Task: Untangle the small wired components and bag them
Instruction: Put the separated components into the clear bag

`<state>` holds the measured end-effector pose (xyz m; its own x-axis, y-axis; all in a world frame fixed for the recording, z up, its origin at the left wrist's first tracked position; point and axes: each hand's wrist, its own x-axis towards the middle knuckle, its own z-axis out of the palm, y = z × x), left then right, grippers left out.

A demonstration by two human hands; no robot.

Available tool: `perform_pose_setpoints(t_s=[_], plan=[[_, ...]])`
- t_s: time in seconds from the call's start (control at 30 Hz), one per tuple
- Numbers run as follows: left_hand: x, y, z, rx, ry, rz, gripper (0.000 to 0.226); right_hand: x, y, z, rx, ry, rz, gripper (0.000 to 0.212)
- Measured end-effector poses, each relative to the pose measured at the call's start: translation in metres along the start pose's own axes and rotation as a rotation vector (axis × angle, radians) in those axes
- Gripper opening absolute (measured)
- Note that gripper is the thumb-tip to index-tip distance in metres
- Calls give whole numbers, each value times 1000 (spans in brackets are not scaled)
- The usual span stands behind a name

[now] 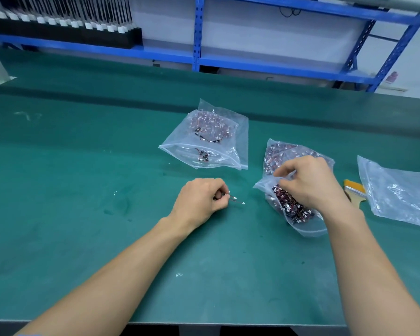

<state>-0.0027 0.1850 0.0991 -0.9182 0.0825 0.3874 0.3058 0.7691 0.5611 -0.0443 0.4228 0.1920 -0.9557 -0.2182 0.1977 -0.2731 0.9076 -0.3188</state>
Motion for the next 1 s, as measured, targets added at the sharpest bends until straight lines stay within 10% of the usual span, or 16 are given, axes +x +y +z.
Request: perform_pose_setpoints(t_s=[0.63,0.83,1.0], plan=[[47,133,62,-479,-167,-266,21,10,-3,-14,278,85,-51,13],[42,115,45,-435,-367,-194,52,8,0,-10,279,47,-90,12],[40,107,43,-175,-248,-89,29,9,2,-7,263,40,-84,10]])
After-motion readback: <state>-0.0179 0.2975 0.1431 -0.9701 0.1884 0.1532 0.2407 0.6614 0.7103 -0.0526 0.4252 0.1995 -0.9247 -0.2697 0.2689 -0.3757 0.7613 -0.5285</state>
